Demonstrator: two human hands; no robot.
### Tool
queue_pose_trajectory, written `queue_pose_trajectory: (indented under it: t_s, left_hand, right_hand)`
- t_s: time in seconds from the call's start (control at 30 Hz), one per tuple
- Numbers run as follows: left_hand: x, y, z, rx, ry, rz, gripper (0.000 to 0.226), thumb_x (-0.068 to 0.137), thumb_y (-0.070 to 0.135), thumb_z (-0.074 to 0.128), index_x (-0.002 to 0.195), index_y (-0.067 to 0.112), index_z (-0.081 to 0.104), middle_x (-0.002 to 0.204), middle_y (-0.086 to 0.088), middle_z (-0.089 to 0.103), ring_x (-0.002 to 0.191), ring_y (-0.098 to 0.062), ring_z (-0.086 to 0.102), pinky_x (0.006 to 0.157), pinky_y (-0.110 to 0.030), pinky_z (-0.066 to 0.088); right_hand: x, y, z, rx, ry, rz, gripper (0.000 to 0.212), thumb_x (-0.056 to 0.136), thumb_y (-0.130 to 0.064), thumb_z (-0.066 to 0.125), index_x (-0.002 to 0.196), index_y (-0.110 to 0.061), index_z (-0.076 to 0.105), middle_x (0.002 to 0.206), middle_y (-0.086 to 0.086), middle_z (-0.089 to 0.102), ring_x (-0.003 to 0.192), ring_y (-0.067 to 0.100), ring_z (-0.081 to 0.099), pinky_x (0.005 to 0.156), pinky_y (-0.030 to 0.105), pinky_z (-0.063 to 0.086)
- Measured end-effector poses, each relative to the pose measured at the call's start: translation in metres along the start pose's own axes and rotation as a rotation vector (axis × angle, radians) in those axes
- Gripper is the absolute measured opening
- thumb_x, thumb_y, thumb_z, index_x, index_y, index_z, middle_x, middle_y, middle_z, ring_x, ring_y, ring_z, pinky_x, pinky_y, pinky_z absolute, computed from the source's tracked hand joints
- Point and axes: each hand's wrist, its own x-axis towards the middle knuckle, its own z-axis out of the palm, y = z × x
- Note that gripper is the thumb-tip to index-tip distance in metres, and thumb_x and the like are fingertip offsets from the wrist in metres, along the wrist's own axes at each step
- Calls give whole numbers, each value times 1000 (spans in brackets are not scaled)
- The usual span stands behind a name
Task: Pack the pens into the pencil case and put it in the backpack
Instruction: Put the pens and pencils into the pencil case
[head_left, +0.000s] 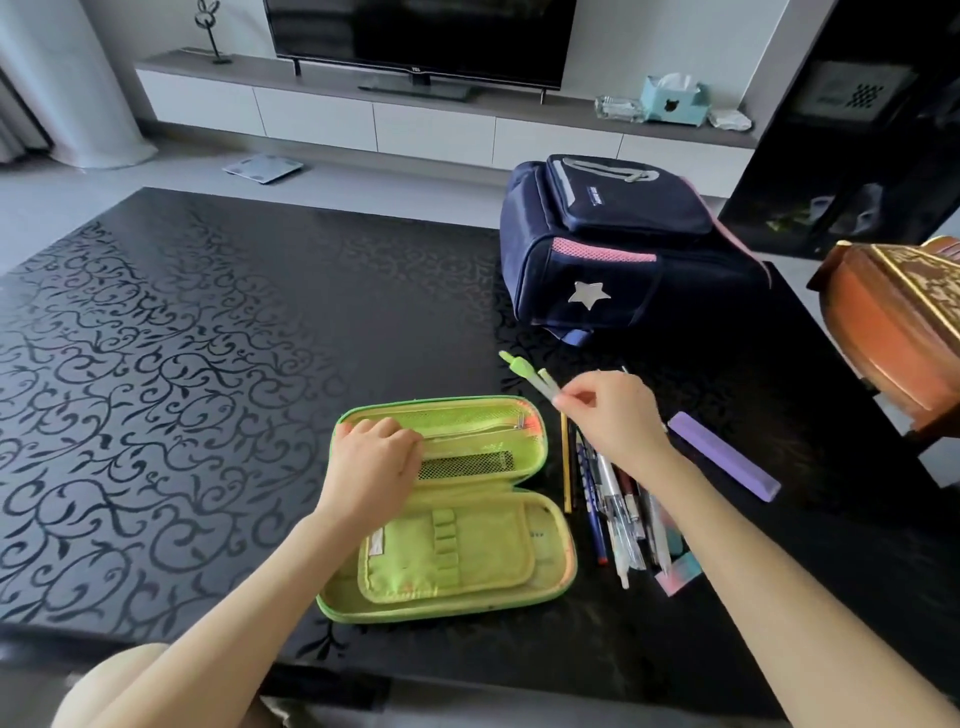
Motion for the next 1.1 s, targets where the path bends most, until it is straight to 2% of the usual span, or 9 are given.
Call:
queue_pose_trajectory:
  t_s: [0.13, 0.17, 0.23, 0.37, 0.47, 0.6, 0.73, 0.93, 1.1]
  left_hand:
    - [7, -4, -7, -51, 15, -74, 43, 89, 31, 34, 65, 10, 63, 66, -4, 62, 62, -29, 57, 60, -34, 43]
    - [11, -9, -8, -98, 21, -120, 37, 89, 26, 39, 68, 7, 63, 68, -8, 62, 62, -32, 57, 57, -35, 44]
    - [22, -20, -13, -136, -42, -150, 20, 88, 16, 51, 80, 6, 66, 76, -12, 62, 68, -34, 59, 59, -37, 45]
    - [44, -26, -22, 60, -399, 59, 20, 90, 25, 54, 96, 10, 66, 92, -7, 55, 85, -31, 59, 68, -33, 42]
    - [55, -18, -22, 253, -519, 209, 18, 93, 16, 48, 100, 10, 63, 103, -7, 55, 90, -29, 58, 68, -32, 39]
    - [62, -9, -17, 445, -571, 350, 25, 88, -3, 42, 104, 3, 61, 108, -12, 56, 96, -30, 56, 76, -35, 47]
    - [65, -7, -9, 566, -584, 482, 26, 88, -4, 43, 103, 3, 62, 109, -12, 60, 98, -30, 59, 85, -36, 50]
    - [70, -17, -9, 490, -607, 407, 27, 86, -6, 43, 101, 4, 63, 107, -9, 59, 98, -28, 59, 85, -36, 50]
    - [68, -16, -14, 534, -622, 447, 27, 88, -6, 40, 102, 4, 62, 108, -10, 57, 98, -27, 57, 85, -35, 50]
  right_hand:
    - [15, -44, 39, -314, -198, -391, 13, 85, -18, 62, 85, -12, 74, 85, 3, 66, 80, 23, 54, 66, 32, 45]
    - [18, -48, 50, -387, -168, -486, 5, 77, -13, 71, 73, -11, 73, 75, 3, 64, 69, 22, 49, 55, 30, 42]
    - [19, -48, 64, -455, -161, -561, 26, 49, -3, 86, 47, -15, 63, 52, -2, 54, 51, 16, 34, 40, 21, 30]
    - [6, -43, 74, -524, -200, -620, 34, 36, 5, 84, 43, -17, 58, 44, -4, 51, 43, 16, 47, 39, 20, 41]
    - [-9, -41, 77, -511, -197, -644, 34, 32, 13, 77, 43, -12, 58, 45, 0, 52, 42, 17, 48, 38, 19, 37]
    - [-14, -38, 86, -531, -194, -641, 29, 37, 10, 81, 50, -10, 65, 52, 2, 58, 47, 16, 53, 37, 20, 42]
    - [-13, -38, 89, -503, -247, -586, 23, 49, 15, 74, 62, -3, 69, 61, 7, 63, 56, 21, 59, 41, 25, 49]
    - [-9, -44, 84, -451, -277, -559, 34, 82, 17, 40, 100, 3, 64, 99, 15, 61, 91, 28, 55, 70, 34, 46]
    - [-10, -35, 90, -327, -235, -487, 31, 84, 15, 43, 98, 0, 66, 92, 10, 59, 88, 23, 51, 69, 31, 45]
